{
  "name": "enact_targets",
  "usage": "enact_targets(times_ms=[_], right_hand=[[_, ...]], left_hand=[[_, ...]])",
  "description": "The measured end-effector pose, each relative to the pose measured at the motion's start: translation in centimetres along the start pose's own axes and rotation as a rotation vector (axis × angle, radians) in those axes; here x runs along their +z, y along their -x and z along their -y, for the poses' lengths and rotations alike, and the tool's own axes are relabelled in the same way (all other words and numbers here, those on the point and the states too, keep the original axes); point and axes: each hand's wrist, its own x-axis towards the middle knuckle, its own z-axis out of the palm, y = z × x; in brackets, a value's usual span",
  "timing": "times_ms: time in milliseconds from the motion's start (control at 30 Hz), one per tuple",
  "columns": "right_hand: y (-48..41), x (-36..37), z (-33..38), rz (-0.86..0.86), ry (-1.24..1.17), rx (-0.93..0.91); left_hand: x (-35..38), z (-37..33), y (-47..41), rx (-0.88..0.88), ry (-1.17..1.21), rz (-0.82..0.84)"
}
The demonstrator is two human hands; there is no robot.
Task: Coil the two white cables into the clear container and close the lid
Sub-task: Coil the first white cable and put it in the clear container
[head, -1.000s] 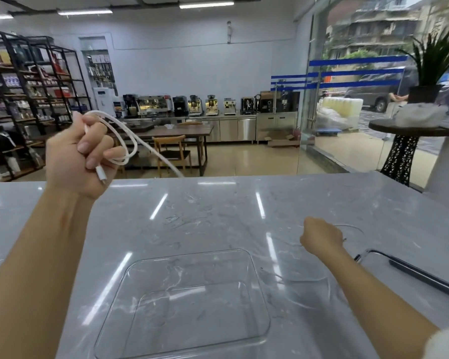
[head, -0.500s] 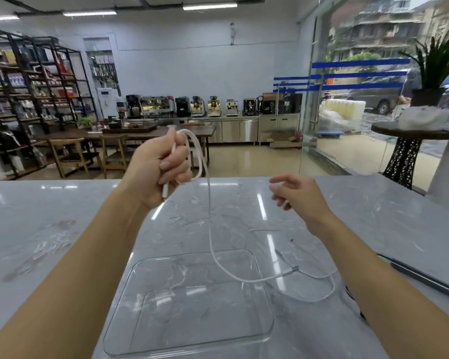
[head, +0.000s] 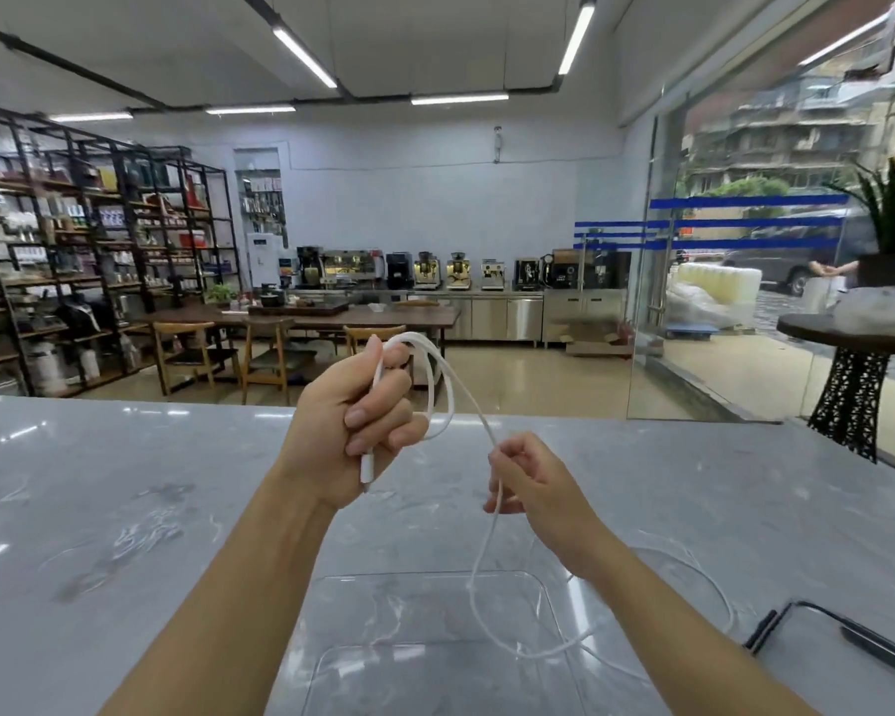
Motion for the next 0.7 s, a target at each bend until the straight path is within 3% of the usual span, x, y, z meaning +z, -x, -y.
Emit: enact_targets(times_ms=[133, 200, 267, 333, 367, 433, 500, 567, 633, 700], right_hand=[[1.0, 1.2, -1.6, 0.222, -0.059, 0.115], [1.3, 1.8, -2.3, 0.181, -0.177, 0.163], [1.0, 1.9, -2.3, -0.070, -0.201, 0.113], [0.2, 1.3, -1.2, -0.392, -0.081, -0.071], [-0.3, 0.8, -0.7, -0.510, 0.072, -0.212], [-1.1, -0.3, -0.2, -0.616, 0.658, -0.522], [-1.5, -0.8, -0.7, -0.423, 1.204, -0.716], [-1.3, -0.6, -2.1, -0.115, 1.419, -0.797], [-0.3, 0.3, -2.0, 0.080, 1.407, -0.818], [1.0, 1.3, -0.4, 0.215, 1.232, -0.886]], left_hand=[[-1.4, -1.0, 0.9, 0.089, 0.103, -0.060], [-2.1, -1.5, 1.2, 0.116, 0.151, -0.052], [-2.7, -1.9, 1.6, 0.132, 0.182, -0.035], [-3.1, -2.0, 2.0, 0.136, 0.164, -0.049], [-3.1, -2.0, 2.2, 0.138, 0.151, -0.066], [-3.0, -1.8, 2.3, 0.144, 0.135, -0.102], [-3.0, -1.6, 2.2, 0.139, 0.078, -0.143], [-3.3, -1.3, 2.0, 0.107, -0.067, -0.185], [-3.7, -0.6, 1.8, 0.065, -0.216, -0.222], [-4.0, 0.2, 1.5, 0.028, -0.322, -0.256]])
